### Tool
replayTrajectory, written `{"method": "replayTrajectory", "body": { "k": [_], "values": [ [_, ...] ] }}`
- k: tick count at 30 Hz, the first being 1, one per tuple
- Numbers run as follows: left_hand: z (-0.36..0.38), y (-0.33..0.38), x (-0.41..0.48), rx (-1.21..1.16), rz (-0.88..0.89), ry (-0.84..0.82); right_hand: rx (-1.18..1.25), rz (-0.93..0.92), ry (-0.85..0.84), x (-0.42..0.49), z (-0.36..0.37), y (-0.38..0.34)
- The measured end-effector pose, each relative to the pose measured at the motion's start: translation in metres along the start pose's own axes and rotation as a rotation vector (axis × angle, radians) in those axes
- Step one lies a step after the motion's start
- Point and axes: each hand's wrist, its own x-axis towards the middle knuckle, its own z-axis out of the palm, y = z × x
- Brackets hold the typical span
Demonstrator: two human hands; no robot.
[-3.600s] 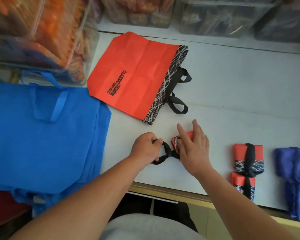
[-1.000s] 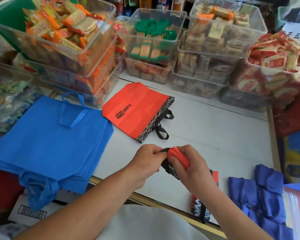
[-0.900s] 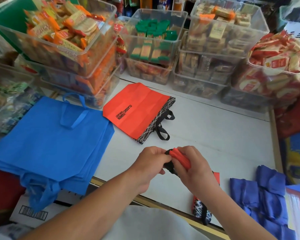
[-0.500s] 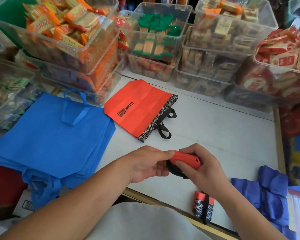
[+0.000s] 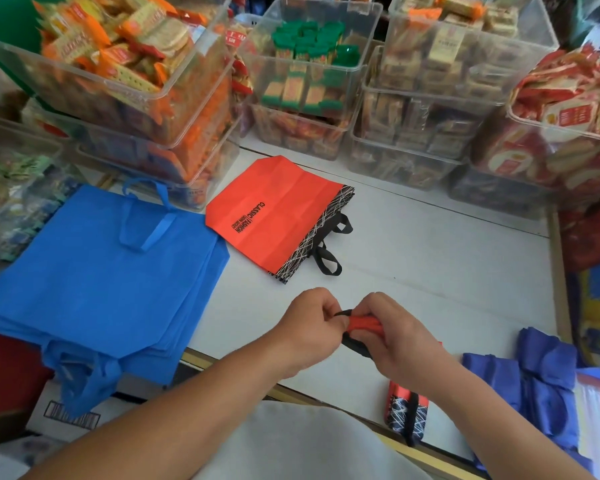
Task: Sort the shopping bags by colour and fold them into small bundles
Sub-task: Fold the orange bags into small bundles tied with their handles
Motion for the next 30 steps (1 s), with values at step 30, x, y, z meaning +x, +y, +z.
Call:
{"method": "replayTrajectory", "body": {
  "k": [30],
  "values": [
    [0.07, -0.095, 0.052, 0.111, -0.075, -0.134, 0.296, 0.941, 0.513, -0.11, 0.056, 0.073]
  ]
}}
